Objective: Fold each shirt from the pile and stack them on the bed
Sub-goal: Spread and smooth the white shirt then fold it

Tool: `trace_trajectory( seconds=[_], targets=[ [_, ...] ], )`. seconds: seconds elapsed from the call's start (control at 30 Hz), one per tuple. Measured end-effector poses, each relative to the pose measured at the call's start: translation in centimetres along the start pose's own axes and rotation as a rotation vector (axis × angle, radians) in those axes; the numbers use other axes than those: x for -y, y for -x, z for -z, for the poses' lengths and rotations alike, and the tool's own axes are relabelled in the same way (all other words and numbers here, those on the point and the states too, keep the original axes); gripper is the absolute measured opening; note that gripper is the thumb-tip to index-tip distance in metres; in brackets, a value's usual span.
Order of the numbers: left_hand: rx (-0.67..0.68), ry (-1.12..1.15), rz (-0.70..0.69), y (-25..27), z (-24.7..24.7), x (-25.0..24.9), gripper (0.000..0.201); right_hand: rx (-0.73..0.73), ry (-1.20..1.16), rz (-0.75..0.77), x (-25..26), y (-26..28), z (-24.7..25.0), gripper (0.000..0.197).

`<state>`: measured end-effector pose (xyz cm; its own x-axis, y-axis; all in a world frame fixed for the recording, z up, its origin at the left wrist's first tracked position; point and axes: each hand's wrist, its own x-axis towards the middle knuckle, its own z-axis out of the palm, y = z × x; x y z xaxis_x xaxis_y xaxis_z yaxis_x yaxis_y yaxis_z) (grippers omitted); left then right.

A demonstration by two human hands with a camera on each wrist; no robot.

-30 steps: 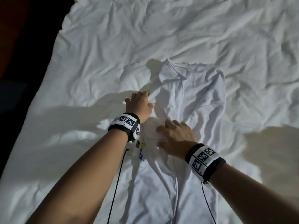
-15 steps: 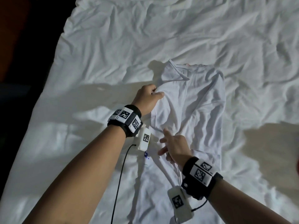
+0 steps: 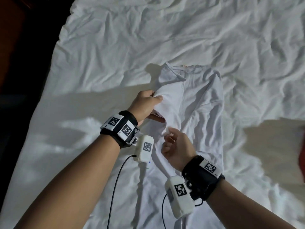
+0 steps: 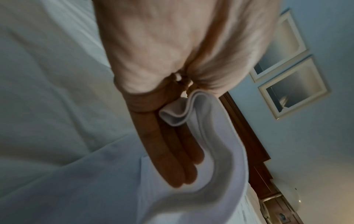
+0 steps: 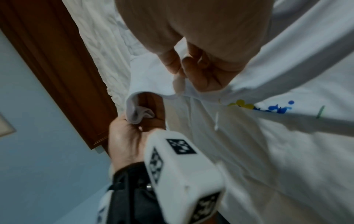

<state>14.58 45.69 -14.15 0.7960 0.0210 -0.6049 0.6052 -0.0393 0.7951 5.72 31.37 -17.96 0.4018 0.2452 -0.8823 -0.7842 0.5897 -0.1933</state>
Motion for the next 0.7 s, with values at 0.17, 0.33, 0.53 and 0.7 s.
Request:
trace_trajectory(
  seconds=[0.17,0.33,0.53,0.7],
  targets=[
    [-0.080,0.014,0.074,1.8,0.6,3.2,0.017,-0.097,0.125,0.122,2.5,2.6,2.8,0.017],
    [-0.151,-0.059,0.179,2.5,-0.1,7.6,0.020,-0.094,0.190,0.222,3.9,3.3,5.6,0.022],
    [-0.181,-0.160,0.161,2.8,-0.5,9.9,0.047,-0.250,0.549,0.365,4.3,2.3,7.8,0.025],
    [-0.161,-0.212,0.140,3.1,-0.3,10.7,0.036,-0.329,0.743,0.416,4.5,1.7,9.4,0.022]
  ],
)
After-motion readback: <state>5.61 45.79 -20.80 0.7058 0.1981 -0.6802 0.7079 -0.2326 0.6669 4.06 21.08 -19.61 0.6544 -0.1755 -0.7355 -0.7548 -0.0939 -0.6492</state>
